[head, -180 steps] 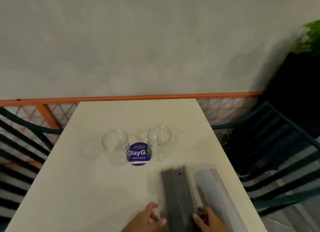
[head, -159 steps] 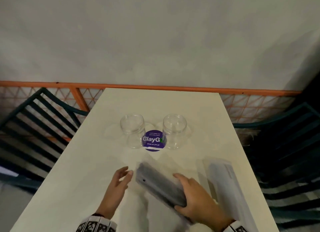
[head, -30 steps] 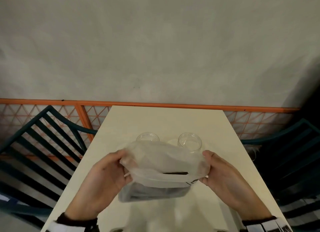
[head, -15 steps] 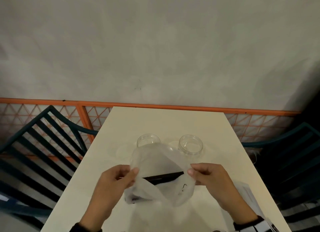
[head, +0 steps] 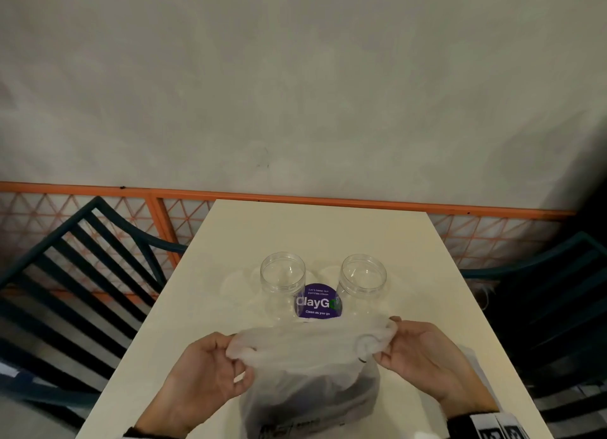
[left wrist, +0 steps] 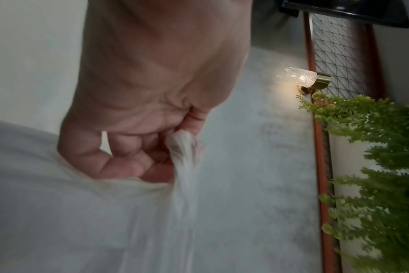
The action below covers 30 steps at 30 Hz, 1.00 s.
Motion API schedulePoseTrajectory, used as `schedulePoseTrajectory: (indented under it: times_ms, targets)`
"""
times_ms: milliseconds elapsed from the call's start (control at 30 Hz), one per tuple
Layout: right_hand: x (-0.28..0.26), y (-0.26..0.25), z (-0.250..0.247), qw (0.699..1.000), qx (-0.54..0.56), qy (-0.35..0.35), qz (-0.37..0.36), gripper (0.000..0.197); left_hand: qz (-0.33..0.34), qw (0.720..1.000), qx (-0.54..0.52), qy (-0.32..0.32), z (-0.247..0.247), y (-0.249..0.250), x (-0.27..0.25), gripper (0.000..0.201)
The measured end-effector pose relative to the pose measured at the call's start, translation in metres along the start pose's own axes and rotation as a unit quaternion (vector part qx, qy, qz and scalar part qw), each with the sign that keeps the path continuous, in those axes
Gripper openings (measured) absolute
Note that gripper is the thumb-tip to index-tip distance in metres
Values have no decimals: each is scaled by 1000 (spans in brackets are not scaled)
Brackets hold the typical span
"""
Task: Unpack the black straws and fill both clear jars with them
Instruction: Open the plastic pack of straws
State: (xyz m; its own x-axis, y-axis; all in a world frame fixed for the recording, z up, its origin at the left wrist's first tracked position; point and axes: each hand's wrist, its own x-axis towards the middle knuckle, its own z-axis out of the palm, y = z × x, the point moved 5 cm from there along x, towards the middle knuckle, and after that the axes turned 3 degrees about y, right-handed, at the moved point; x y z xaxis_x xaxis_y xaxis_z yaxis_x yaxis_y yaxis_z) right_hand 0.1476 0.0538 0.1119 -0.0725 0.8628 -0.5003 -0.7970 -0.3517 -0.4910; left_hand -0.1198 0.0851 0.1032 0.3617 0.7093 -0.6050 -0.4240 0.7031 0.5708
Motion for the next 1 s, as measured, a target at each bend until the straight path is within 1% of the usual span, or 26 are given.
schedulePoseTrajectory:
  times_ms: [33, 67, 100, 133, 167, 200, 233, 267, 300, 367, 433, 467, 500, 533, 567, 600, 633, 667, 700, 733, 800, 833, 900, 933, 1000]
  targets:
    - [-2, 0, 0, 1000, -3, 1, 2, 60, 4, 1000, -2, -3, 1, 0, -1, 5]
    - [-6, 1, 3, 1000, -20, 4, 5, 53, 14, 1000, -1, -4, 3, 0, -2, 10]
    - [-10, 2, 7, 999, -48, 1, 2, 37, 28, 1000, 10, -1, 5, 1, -3, 15]
    - [-14, 2, 12, 997, -79, 6, -10, 15, 49, 998, 37, 5, 8, 1, -5, 15]
    - [-15, 3, 15, 992, -117, 18, -32, 11, 75, 994, 84, 12, 11, 2, -6, 9]
    - [-15, 5, 16, 985, -160, 36, -52, 15, 98, 986, 134, 24, 14, 2, -8, 2]
    - [-13, 7, 14, 972, -213, 54, -78, 15, 118, 974, 187, 40, 14, 2, -8, 9]
    - [-11, 9, 12, 949, -285, 81, -106, 17, 137, 962, 229, 63, 14, 2, -8, 14]
    - [-7, 9, 7, 916, -359, 117, -134, 18, 160, 948, 261, 86, 15, 3, -9, 14]
    - [-5, 2, 1, 833, -483, 189, -194, 18, 205, 916, 318, 131, 14, 6, -9, 12]
    - [-10, -10, 2, 758, -546, 239, -264, 15, 250, 872, 378, 186, 10, 10, -10, 16]
    - [-13, -15, 3, 734, -559, 253, -291, 14, 277, 845, 404, 214, 8, 13, -12, 15]
    - [-15, -18, 1, 723, -562, 262, -304, 15, 302, 820, 422, 241, 6, 17, -16, 13]
    - [-16, -20, -1, 728, -555, 263, -304, 17, 320, 803, 427, 266, 3, 20, -19, 16]
    - [-16, -20, -4, 747, -538, 255, -296, 16, 331, 794, 425, 282, 1, 22, -22, 20]
    - [-16, -19, -5, 769, -522, 239, -282, 12, 332, 793, 423, 288, -1, 23, -24, 20]
    - [-16, -17, -4, 788, -508, 217, -270, 8, 329, 796, 423, 282, -3, 23, -23, 15]
    - [-16, -14, -2, 804, -500, 195, -257, 8, 323, 805, 420, 267, -3, 22, -23, 11]
    - [-15, -9, 1, 819, -491, 172, -244, 9, 314, 821, 410, 243, -3, 20, -21, 10]
    - [-14, -4, 4, 835, -478, 149, -226, 10, 302, 843, 391, 213, -1, 18, -20, 12]
    - [-12, 7, 8, 868, -451, 111, -175, 16, 270, 891, 330, 156, 4, 11, -15, 19]
    - [-11, 13, 9, 878, -446, 97, -146, 18, 250, 912, 295, 138, 5, 7, -11, 22]
    - [-11, 26, 12, 900, -424, 70, -76, 24, 193, 946, 233, 116, 5, -2, -4, 26]
    - [-11, 32, 13, 917, -394, 60, -39, 25, 157, 961, 204, 102, 5, -7, 0, 26]
    - [-12, 37, 9, 952, -297, 65, 32, 27, 75, 987, 118, 75, 0, -13, 6, 24]
